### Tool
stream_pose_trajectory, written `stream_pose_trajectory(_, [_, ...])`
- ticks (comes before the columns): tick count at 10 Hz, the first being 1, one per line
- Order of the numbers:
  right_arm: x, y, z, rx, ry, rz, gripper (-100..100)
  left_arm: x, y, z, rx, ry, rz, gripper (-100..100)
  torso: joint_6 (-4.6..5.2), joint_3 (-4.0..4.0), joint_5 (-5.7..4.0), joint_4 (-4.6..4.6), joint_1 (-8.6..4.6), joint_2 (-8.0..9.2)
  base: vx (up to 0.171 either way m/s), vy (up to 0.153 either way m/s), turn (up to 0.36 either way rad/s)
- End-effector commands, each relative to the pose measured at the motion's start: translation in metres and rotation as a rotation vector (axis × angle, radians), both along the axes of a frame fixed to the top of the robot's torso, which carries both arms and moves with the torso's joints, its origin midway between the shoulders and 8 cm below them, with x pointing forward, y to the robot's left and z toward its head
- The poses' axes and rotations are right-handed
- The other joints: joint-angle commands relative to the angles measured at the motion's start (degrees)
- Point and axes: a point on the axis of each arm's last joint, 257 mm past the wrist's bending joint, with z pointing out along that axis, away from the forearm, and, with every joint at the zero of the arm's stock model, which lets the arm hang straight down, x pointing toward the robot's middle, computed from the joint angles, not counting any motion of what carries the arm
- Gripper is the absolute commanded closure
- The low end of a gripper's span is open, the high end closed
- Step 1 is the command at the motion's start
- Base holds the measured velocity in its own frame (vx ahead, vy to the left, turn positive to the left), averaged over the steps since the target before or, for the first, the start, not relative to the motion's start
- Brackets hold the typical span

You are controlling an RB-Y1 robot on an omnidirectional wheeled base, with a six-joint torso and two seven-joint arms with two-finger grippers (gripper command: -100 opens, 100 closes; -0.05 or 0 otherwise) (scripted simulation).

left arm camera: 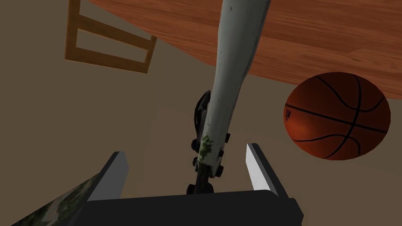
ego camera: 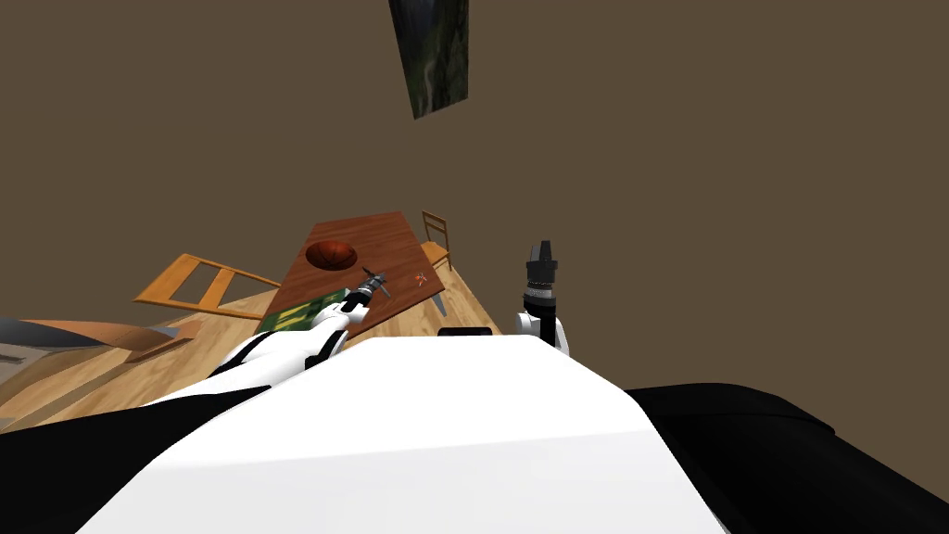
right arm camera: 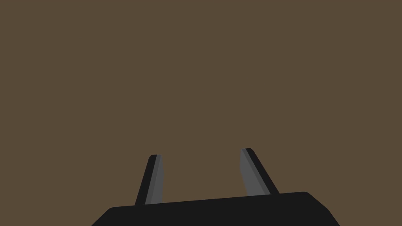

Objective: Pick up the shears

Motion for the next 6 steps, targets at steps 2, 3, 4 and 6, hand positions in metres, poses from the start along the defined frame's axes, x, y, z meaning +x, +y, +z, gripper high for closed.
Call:
stream_pose_trajectory(2, [0.0, 0.0, 0.0, 0.0, 0.0, 0.0, 0, -0.0002, 0.0003, 0.0, 0.0, 0.0, 0.0, 100, 0.02, -0.03, 0.01, -0.01, 0.03, -0.05, -0.001, 0.001, 0.005])
stream_pose_trajectory(3, [0.0, 0.0, 0.0, 0.0, 0.0, 0.0, 0, -0.0006, 0.0008, -0.0003, 0.001, 0.002, 0.001, 100, 0.06, -0.04, 0.03, 0.0, 0.0, -0.07, 0.0, -0.002, -0.012])
stream_pose_trajectory(4, [0.0, 0.0, 0.0, 0.0, 0.0, 0.0, 0, -0.0002, 0.0003, -0.0001, 0.001, 0.001, 0.0, 100, 0.02, -0.04, 0.04, -0.01, 0.05, -0.08, 0.0, 0.0, 0.0])
stream_pose_trajectory(6, [0.0, 0.0, 0.0, 0.0, 0.0, 0.0, 0, -0.0002, 0.0002, -0.0001, 0.001, 0.001, 0.0, 0, 0.01, -0.04, 0.04, -0.01, 0.08, -0.08, 0.0, 0.0, 0.0])
